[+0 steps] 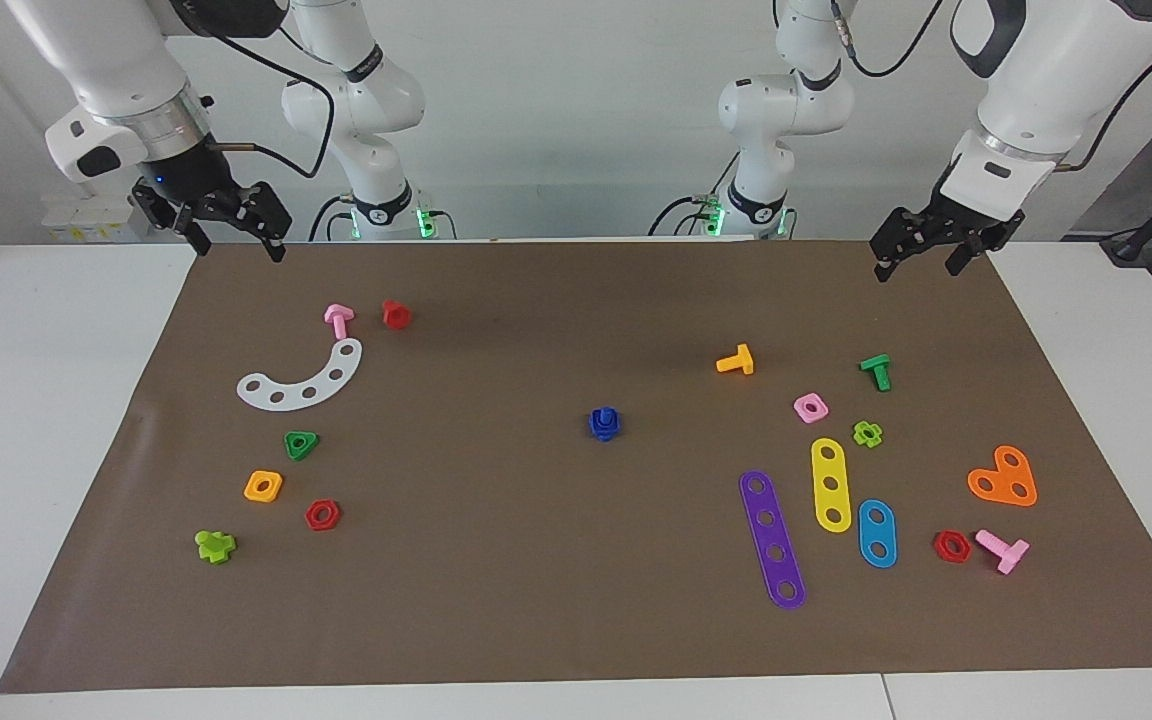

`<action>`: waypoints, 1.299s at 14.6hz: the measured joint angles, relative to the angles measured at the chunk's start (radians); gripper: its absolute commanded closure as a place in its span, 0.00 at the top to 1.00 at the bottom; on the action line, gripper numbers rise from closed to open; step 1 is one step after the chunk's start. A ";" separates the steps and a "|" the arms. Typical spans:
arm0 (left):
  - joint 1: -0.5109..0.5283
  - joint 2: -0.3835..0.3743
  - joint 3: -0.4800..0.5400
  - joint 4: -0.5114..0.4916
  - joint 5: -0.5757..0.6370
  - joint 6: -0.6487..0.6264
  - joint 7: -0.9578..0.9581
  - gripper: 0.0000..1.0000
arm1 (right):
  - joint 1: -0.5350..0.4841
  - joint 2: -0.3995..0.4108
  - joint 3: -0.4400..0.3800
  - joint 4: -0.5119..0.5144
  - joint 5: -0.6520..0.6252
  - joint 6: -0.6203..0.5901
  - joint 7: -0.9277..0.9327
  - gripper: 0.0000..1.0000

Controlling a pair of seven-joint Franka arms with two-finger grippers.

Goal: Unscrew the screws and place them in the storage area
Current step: 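Reach the left gripper toward the blue pieces in the middle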

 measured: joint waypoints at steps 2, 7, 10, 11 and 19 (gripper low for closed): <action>0.000 0.000 0.000 0.000 0.000 0.000 0.000 1.00 | 0.000 0.000 0.000 0.000 0.000 0.000 0.000 1.00; -0.007 0.001 -0.008 -0.010 0.000 0.016 0.000 0.98 | 0.000 0.000 0.000 0.000 0.000 0.000 0.000 1.00; -0.060 0.001 -0.018 -0.055 0.000 0.059 -0.030 0.95 | 0.000 0.000 0.000 0.000 0.000 0.000 0.000 1.00; -0.095 0.002 -0.021 -0.077 -0.001 0.094 -0.079 0.93 | 0.000 0.000 0.000 0.000 0.000 0.000 0.000 1.00; -0.366 0.142 -0.029 -0.185 -0.001 0.418 -0.378 0.82 | 0.000 0.000 0.000 0.000 0.000 0.000 0.000 1.00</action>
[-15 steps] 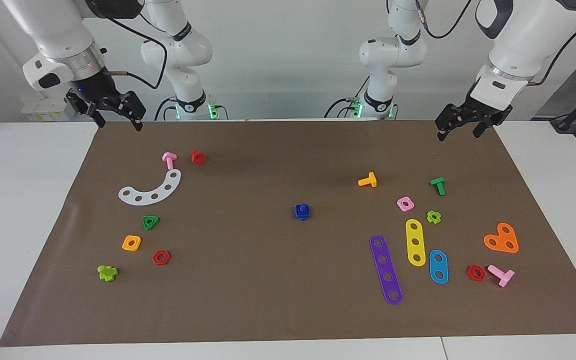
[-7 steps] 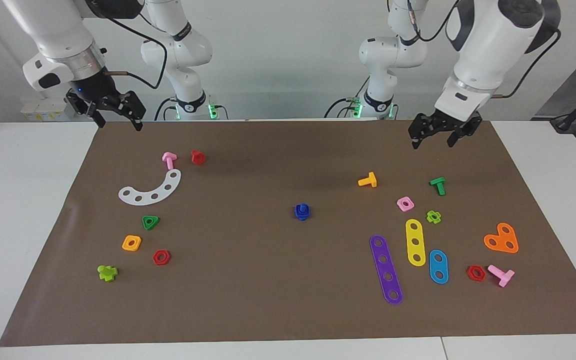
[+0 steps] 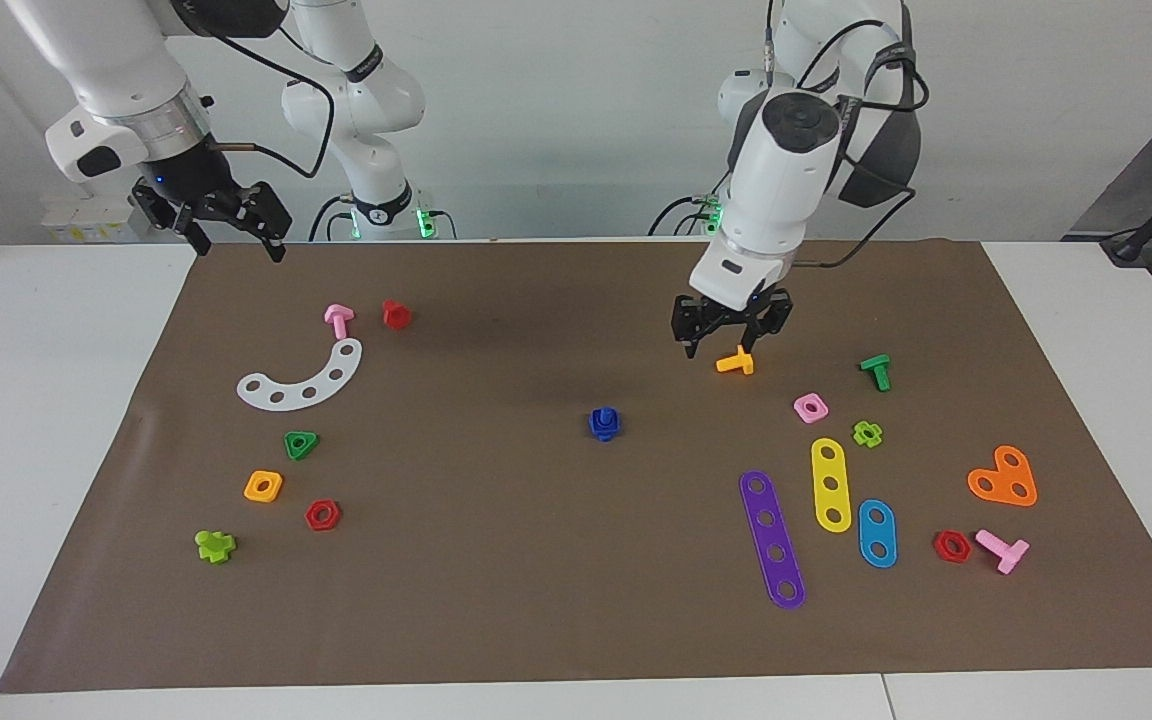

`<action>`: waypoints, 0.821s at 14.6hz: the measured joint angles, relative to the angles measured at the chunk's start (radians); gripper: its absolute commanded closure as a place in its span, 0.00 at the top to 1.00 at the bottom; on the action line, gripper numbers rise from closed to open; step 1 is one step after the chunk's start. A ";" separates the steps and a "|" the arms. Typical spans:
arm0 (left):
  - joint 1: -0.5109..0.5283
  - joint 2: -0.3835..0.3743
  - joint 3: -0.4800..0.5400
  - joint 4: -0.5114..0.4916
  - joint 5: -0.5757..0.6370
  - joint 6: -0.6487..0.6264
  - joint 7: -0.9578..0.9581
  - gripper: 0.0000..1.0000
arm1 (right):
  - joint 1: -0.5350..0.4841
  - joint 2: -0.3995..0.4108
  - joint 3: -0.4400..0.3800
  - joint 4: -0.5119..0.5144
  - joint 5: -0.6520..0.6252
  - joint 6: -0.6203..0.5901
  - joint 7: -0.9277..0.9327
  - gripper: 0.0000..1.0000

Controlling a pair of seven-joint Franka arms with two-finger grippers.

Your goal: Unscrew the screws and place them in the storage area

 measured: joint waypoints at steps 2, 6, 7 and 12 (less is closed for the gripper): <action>-0.027 0.029 0.001 -0.001 0.000 0.049 -0.023 0.81 | 0.000 0.000 0.000 0.000 0.000 0.000 0.000 1.00; -0.093 0.105 0.002 0.000 0.000 0.135 -0.080 0.81 | 0.000 0.000 0.000 0.000 0.000 0.000 0.000 1.00; -0.110 0.128 0.002 0.001 0.000 0.143 -0.083 0.81 | 0.000 0.000 0.000 0.000 0.000 0.000 0.000 1.00; -0.143 0.230 0.007 0.026 0.015 0.241 -0.089 0.82 | 0.000 0.000 0.000 0.000 0.000 0.000 0.000 1.00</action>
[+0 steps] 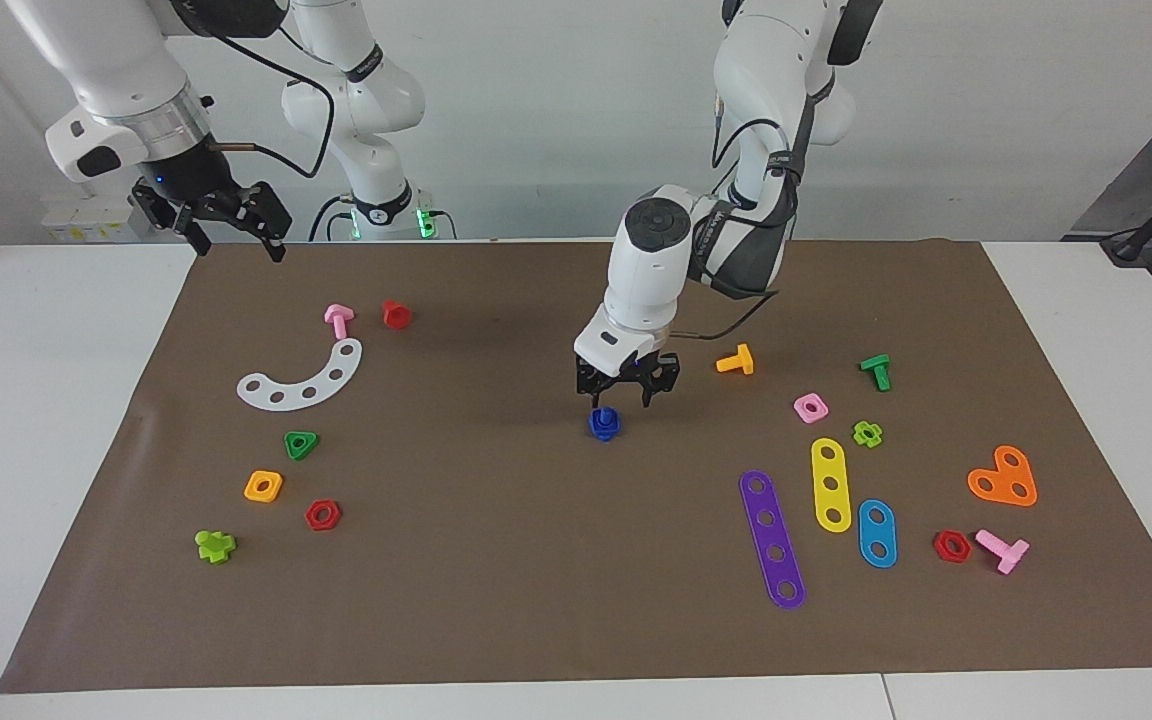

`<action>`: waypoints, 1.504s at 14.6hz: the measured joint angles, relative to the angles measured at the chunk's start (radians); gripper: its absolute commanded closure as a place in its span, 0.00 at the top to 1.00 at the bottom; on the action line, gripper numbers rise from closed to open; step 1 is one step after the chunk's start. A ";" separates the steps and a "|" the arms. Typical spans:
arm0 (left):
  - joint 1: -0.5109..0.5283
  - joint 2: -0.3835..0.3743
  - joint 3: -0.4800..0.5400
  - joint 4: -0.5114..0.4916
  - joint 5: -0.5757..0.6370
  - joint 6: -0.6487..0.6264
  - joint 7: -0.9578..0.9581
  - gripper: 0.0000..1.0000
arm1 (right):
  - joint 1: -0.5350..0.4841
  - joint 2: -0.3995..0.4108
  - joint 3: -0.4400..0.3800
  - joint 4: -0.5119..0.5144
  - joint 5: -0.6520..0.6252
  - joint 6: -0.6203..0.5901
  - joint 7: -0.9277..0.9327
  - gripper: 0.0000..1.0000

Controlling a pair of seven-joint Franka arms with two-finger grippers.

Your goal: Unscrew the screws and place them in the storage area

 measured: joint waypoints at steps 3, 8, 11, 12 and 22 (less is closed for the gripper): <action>0.000 0.028 0.002 0.002 0.014 0.037 0.001 0.96 | 0.000 0.000 0.000 0.000 0.000 0.000 0.000 1.00; 0.000 0.052 0.000 -0.011 0.024 0.072 0.004 1.00 | 0.000 0.000 0.000 0.000 0.000 0.001 -0.048 1.00; -0.014 0.064 -0.002 -0.040 0.025 0.104 0.009 1.00 | 0.000 0.000 0.000 -0.004 0.000 0.027 -0.086 1.00; -0.021 0.068 -0.002 -0.053 0.025 0.117 0.013 1.00 | 0.000 0.000 0.000 -0.005 0.000 0.028 -0.086 1.00; -0.041 0.071 -0.001 -0.090 0.026 0.136 0.053 0.84 | -0.003 -0.003 -0.002 -0.018 0.000 0.029 -0.087 1.00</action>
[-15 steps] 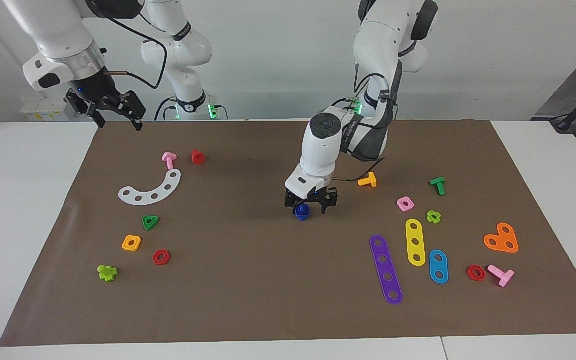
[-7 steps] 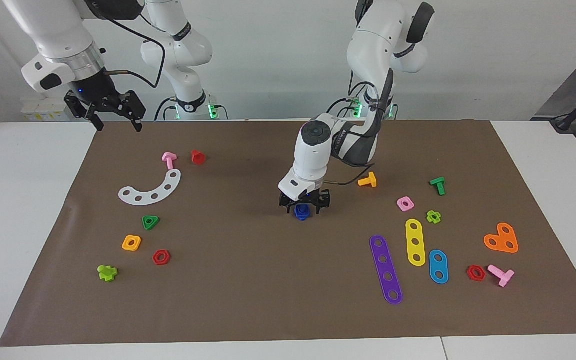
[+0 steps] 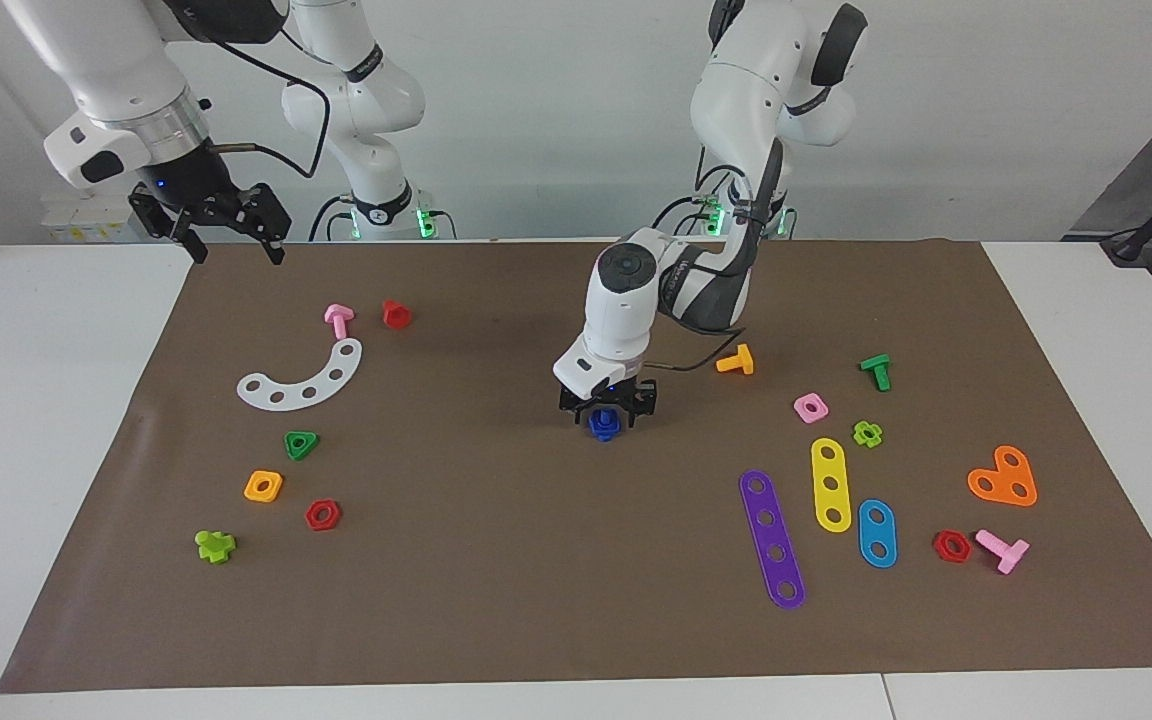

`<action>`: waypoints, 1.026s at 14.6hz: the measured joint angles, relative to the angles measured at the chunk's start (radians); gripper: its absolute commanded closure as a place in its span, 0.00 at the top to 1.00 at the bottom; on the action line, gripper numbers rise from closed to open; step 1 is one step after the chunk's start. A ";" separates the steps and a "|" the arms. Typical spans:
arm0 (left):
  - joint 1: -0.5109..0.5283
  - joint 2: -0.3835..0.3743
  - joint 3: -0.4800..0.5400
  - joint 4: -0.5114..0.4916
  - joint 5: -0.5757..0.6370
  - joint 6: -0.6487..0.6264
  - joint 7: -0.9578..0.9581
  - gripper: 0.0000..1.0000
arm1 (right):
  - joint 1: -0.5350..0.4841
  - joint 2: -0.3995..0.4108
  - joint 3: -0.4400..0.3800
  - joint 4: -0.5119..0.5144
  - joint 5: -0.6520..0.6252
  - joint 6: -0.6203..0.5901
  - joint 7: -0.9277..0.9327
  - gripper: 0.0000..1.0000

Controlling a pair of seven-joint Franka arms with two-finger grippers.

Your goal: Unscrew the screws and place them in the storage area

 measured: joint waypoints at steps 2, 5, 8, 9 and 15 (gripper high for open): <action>0.000 0.000 0.000 -0.007 0.000 0.001 0.000 0.77 | -0.001 -0.004 -0.004 -0.007 0.000 0.000 0.000 1.00; 0.000 0.000 0.000 -0.007 0.000 0.002 0.001 0.73 | -0.001 -0.007 -0.006 -0.013 0.000 0.000 0.000 1.00; 0.000 -0.001 0.000 -0.007 0.000 0.002 0.001 0.71 | -0.001 -0.007 -0.006 -0.016 0.000 0.000 0.000 1.00; 0.000 -0.002 0.000 -0.007 0.000 0.002 0.001 0.70 | -0.001 -0.008 -0.006 -0.016 0.000 0.000 0.000 1.00; 0.000 -0.004 0.000 0.004 0.000 -0.005 0.001 0.61 | -0.001 -0.010 -0.006 -0.020 0.000 0.000 0.000 1.00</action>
